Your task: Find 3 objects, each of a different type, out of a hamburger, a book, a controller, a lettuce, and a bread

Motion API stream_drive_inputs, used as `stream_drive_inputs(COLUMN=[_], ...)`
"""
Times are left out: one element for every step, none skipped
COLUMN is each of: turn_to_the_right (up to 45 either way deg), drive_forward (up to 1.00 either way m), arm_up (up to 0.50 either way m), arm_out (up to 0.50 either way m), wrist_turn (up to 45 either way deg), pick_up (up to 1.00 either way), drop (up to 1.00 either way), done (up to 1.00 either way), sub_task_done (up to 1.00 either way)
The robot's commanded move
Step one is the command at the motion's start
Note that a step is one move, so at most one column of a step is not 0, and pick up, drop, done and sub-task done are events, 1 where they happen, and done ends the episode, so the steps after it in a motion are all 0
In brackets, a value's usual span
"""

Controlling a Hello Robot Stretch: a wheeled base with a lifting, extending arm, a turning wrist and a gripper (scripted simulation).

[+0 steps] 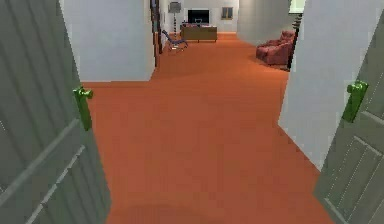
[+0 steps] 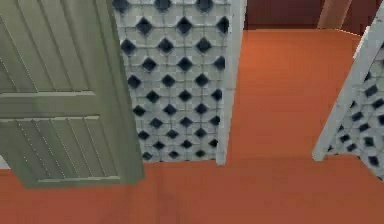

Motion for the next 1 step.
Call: stream_drive_inputs(turn_to_the_right=[0.0], drive_forward=[1.0], arm_up=[0.0], arm_out=[0.0], wrist_turn=[0.0], pick_up=[0.0], drop=[0.0], done=[0.0], sub_task_done=[0.0])
